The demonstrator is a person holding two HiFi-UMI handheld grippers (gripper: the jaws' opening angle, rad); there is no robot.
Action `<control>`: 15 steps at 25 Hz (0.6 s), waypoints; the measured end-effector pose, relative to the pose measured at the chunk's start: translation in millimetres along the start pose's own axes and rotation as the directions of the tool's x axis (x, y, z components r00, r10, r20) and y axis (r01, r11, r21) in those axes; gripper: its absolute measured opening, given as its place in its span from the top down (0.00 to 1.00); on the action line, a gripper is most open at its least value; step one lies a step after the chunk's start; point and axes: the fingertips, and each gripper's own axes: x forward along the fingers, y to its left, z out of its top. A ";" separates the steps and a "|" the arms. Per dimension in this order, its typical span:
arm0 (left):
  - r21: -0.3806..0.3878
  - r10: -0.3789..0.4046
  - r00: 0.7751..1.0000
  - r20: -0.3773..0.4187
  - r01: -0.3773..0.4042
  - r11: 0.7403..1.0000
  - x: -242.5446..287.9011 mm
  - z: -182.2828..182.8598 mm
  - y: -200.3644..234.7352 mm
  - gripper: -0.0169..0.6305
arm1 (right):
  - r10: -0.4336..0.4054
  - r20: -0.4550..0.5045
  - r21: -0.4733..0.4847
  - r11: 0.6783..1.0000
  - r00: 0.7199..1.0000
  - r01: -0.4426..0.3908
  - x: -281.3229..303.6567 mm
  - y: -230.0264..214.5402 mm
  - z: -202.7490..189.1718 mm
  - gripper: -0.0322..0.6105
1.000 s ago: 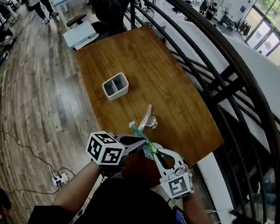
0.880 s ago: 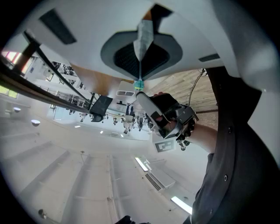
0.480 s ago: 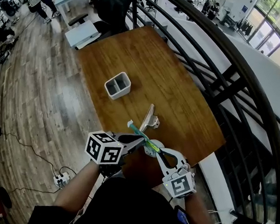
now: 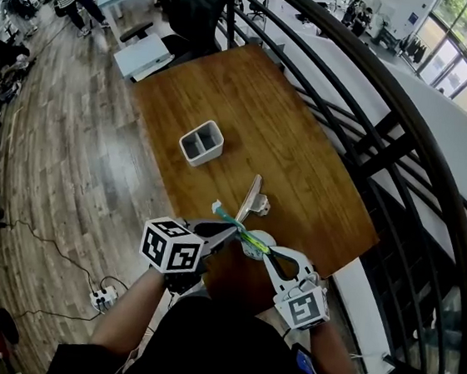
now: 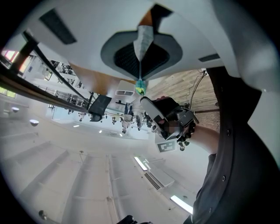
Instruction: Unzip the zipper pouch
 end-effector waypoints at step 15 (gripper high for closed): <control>-0.041 0.047 0.998 0.030 -0.045 0.998 -9.2 0.7 19.0 0.95 | -0.015 -0.002 -0.009 1.000 1.000 0.015 -0.3 -5.6 -2.6 0.94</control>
